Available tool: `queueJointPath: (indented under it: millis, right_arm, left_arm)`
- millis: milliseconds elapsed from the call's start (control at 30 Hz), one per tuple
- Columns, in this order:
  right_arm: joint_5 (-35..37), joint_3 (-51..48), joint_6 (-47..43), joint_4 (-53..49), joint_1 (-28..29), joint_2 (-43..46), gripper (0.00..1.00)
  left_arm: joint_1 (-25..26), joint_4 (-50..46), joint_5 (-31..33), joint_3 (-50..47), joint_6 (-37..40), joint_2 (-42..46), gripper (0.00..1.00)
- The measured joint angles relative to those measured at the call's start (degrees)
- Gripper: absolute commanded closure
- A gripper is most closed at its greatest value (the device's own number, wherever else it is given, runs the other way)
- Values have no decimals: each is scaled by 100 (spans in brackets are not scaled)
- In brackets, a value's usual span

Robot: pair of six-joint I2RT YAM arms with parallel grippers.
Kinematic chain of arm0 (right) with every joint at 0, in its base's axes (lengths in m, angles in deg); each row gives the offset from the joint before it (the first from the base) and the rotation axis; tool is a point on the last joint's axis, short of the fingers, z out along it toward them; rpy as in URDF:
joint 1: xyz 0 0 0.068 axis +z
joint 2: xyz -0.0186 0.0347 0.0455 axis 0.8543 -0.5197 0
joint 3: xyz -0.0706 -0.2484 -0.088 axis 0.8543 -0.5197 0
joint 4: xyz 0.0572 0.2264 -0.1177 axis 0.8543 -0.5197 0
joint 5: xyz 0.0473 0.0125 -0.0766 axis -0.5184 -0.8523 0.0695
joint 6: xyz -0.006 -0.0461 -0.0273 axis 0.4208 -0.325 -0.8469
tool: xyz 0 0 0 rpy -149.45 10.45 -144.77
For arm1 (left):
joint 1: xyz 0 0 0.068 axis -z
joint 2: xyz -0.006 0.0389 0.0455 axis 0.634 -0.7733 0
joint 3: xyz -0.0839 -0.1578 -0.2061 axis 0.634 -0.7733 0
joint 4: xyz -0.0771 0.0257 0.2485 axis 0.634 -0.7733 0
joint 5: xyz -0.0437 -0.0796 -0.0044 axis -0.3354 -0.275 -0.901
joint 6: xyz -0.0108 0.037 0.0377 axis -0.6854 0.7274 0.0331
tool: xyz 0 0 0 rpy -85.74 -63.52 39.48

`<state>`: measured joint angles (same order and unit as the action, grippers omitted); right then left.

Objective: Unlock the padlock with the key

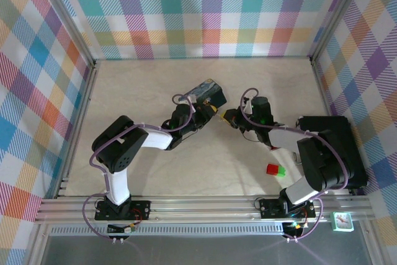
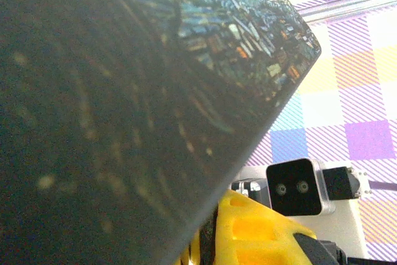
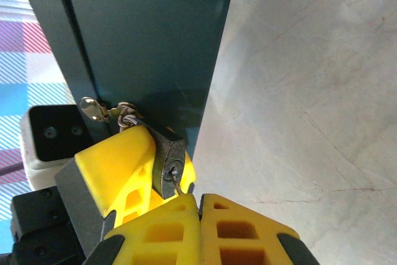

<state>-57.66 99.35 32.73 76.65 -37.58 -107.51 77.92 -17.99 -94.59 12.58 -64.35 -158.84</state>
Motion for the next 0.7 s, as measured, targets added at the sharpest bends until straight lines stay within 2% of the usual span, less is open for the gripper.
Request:
queueJointPath:
  millis: [100, 333, 500, 700]
  right_arm:
    - [-109, 315, -284, -581, 0, 0, 100]
    - [-243, 737, -898, -1189, 74, 0, 100]
    - [-284, 800, -1272, -1276, 166, -35, 100]
    - [-162, 518, -1084, -791, 153, -79, 100]
  left_arm:
    - [4, 24, 4, -87, -52, 87, 100]
    - [11, -83, 162, -286, -208, 466, 100]
    - [-70, -455, 267, -378, 2, 763, 100]
    - [-81, -516, 227, -243, 153, 588, 100]
